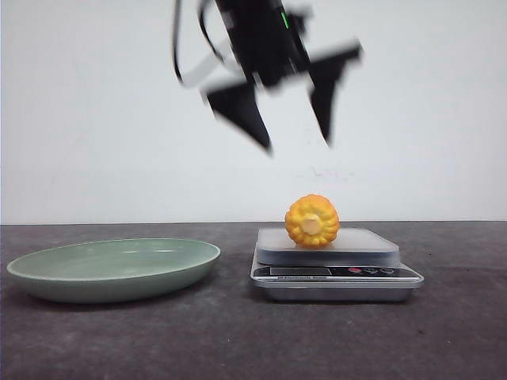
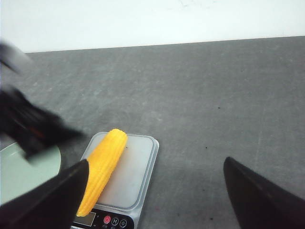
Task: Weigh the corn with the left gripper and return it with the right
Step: 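Set the corn on the scale and open the left gripper, then lower the right gripper over the corn on the scale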
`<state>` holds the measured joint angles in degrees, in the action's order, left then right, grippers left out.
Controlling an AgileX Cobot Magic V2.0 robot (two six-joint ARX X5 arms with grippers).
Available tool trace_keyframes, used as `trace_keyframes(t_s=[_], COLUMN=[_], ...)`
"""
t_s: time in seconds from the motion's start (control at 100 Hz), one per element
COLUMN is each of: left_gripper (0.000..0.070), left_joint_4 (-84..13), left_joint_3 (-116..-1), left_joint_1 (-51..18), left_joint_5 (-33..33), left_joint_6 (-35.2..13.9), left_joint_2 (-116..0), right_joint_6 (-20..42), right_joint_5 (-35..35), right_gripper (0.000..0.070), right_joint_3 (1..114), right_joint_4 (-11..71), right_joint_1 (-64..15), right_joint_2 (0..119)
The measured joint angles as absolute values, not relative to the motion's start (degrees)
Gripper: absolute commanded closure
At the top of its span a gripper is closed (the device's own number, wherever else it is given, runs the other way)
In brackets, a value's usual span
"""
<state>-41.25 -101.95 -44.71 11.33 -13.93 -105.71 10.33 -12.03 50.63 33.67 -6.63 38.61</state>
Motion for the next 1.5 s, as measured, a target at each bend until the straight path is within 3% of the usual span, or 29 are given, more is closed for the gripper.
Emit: trace_keyframes(t_s=[0.21,0.33,0.5,0.67,0.87,1.06,1.5], left_gripper=[0.0234,0.0297,0.0307,0.0307,0.0299,0.0294,0.0295], left_joint_4=[-44.05,-48.31,-59.53,-70.94,-81.28,-81.38,-81.38], left_joint_3=[-105.67,-105.67,-105.67,-105.67,-105.27,-100.07,-76.97], left_joint_1=[-38.20,-32.91,-25.17,-23.05,-23.05,-23.00,-23.00], left_joint_5=[16.62,17.26,21.19,26.94,27.05,26.74,26.30], left_joint_6=[-8.25,-7.64,-6.35,-5.32,-9.69,-13.06,-18.48], left_joint_2=[-87.11,-77.52,-63.88,-52.62,-43.16,-33.82,-17.98], right_joint_6=[10.33,10.33,10.33,10.33,10.98,13.21,15.84], right_joint_5=[-12.05,-12.08,-12.03,-12.05,-12.03,-11.77,-5.87], right_gripper=[0.0125,0.0126,0.0125,0.0125,0.0125,0.0125,0.0146], right_joint_3=[50.63,50.63,50.63,50.63,50.63,51.31,61.49], right_joint_4=[33.67,33.61,32.64,31.38,26.44,21.56,20.49], right_joint_1=[-8.01,-9.30,-11.64,-14.72,-20.27,-25.56,-30.48], right_joint_2=[38.61,38.70,40.03,43.55,49.34,57.67,82.78])
